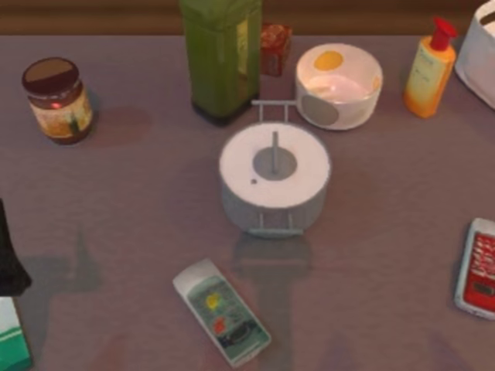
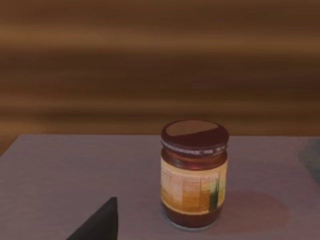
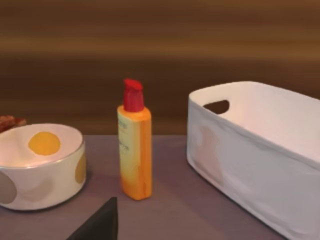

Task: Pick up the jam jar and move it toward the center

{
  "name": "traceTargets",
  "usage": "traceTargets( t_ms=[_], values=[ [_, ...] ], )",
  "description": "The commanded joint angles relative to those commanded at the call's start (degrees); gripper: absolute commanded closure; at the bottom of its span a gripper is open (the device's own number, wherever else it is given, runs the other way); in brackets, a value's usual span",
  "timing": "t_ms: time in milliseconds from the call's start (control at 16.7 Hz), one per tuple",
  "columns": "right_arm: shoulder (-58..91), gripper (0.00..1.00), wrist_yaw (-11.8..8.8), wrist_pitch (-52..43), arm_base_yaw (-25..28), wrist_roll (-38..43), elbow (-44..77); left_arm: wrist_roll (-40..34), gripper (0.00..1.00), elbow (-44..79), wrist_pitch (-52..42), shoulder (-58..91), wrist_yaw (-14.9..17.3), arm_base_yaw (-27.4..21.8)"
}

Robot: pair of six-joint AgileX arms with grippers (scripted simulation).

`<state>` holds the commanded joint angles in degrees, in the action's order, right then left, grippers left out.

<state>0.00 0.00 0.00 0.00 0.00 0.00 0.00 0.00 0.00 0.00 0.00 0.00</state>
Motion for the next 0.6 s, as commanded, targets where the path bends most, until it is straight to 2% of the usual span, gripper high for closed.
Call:
traceTargets(
  t_ms=[300,600],
  values=[
    [0.0,0.00,0.0,0.0,0.0,0.0,0.0,0.4,0.00,1.8,-2.1,3.0,0.1,0.1],
    [0.0,0.00,0.0,0.0,0.0,0.0,0.0,2.8,0.00,12.0,-11.4,17.1,1.2,0.0]
  ],
)
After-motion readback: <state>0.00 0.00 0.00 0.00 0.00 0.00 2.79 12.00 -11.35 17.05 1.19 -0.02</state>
